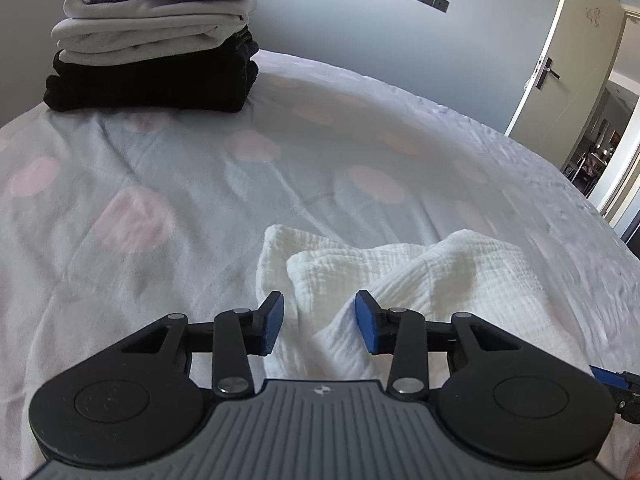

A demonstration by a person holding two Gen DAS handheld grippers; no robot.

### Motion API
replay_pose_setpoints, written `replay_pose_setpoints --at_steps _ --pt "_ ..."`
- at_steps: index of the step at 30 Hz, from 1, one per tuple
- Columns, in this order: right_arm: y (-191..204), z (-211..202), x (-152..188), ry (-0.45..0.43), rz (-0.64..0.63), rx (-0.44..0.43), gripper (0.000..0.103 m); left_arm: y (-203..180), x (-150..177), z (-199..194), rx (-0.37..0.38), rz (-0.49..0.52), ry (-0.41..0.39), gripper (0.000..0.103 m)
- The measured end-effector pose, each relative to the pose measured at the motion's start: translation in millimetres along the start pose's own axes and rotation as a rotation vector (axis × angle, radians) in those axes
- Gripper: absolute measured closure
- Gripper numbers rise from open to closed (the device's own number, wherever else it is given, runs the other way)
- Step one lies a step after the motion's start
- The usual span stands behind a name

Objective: Fold clothes

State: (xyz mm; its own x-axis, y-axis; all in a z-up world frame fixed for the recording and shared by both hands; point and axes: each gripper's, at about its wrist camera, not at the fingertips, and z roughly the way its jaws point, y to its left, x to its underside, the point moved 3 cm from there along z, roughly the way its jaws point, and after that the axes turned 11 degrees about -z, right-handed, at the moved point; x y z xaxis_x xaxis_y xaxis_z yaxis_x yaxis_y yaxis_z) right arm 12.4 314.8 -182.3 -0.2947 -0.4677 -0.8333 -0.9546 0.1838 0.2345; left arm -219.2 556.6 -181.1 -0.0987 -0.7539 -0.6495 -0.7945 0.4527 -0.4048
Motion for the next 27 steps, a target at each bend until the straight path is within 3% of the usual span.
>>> replay_pose_setpoints --at_steps 5,10,15,25,27 --pt "-7.7 12.4 3.3 -0.015 0.066 -0.021 0.035 -11.6 5.8 -0.4 0.004 0.075 -0.013 0.066" --pt "-10.1 14.8 3.0 -0.024 0.097 -0.03 0.034 -14.1 11.4 5.1 -0.029 0.109 -0.003 0.096" --pt "-10.4 9.0 -1.0 -0.05 0.119 -0.026 0.034 -26.4 5.3 -13.1 -0.018 0.147 -0.087 0.098" --pt "-9.0 -2.7 -10.7 -0.113 0.137 -0.033 0.034 -53.6 -28.7 -31.6 -0.042 0.303 -0.151 0.099" --pt "-10.1 -0.1 -9.1 -0.104 0.142 -0.032 0.034 -40.1 -23.2 -11.6 -0.085 0.283 -0.106 0.099"
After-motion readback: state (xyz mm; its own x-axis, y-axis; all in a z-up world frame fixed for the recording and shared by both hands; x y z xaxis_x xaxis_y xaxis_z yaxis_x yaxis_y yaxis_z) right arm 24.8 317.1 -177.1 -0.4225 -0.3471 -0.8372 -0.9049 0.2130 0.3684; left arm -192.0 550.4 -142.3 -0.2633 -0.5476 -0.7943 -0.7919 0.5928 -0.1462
